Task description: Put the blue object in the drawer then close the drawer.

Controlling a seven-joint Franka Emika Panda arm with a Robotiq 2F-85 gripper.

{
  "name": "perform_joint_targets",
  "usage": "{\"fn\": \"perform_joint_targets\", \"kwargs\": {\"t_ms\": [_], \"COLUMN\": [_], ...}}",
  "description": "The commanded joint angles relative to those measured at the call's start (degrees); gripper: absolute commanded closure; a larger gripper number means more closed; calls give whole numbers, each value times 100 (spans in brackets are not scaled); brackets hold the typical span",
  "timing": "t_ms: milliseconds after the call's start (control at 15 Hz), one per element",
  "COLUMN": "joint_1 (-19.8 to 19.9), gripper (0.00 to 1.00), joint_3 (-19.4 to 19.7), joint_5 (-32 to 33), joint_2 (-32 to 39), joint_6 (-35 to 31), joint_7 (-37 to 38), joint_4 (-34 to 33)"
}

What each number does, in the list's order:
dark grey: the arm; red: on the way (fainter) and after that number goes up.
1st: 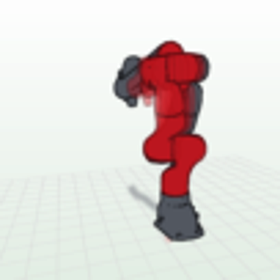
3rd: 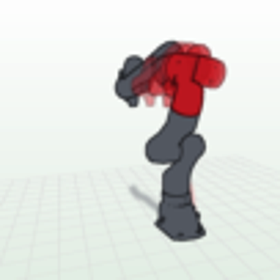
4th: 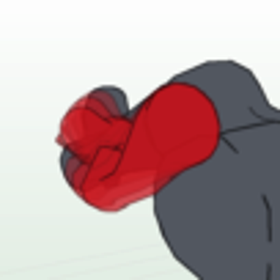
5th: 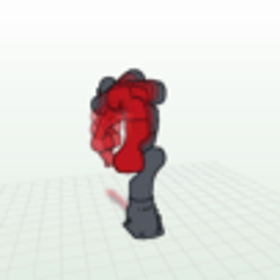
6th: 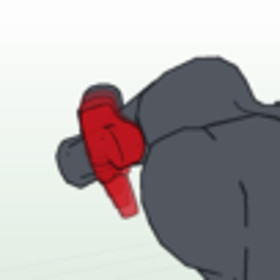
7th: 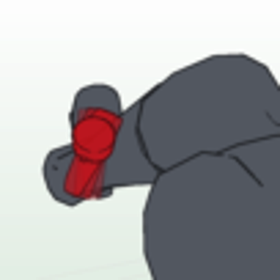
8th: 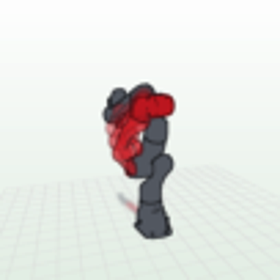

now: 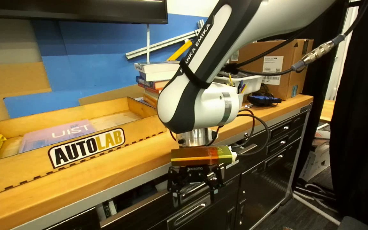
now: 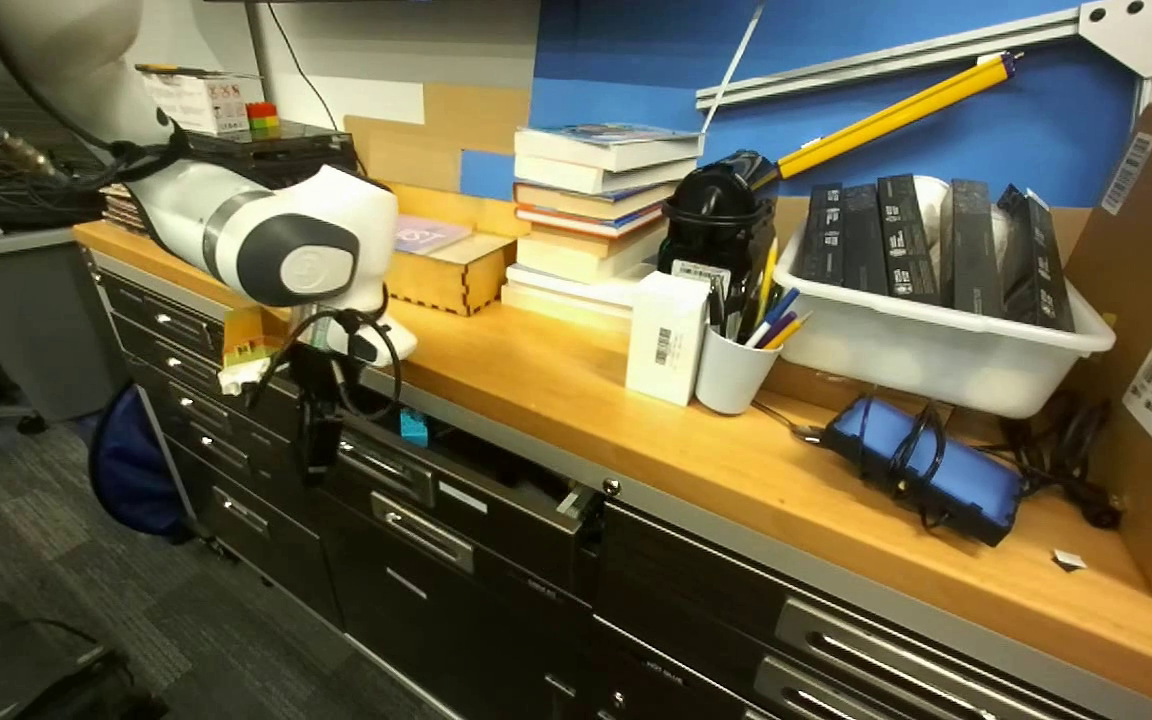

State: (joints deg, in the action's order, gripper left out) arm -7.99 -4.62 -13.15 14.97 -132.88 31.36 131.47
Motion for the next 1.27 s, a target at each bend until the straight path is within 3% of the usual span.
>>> {"fn": "perform_joint_targets", "kwargs": {"t_ms": [0, 200, 533, 733, 1000, 1067, 1200], "joint_1": [-53, -139, -222, -338, -435, -256, -265], "gripper": [0, 0, 0, 0, 0, 0, 0], "joint_3": [268, 403, 195, 15, -510, -471, -592], "joint_5": [86, 175, 209, 916, 975, 921, 909], "joint_2": [471, 343, -872, -1745, -2675, -2129, -2394], "joint_6": [-308, -568, -864, -362, 755, 311, 443], "joint_7": [747, 1303, 1381, 1201, 680, 947, 970], "joint_4": [-516, -371, 712, 935, 649, 663, 697]}}
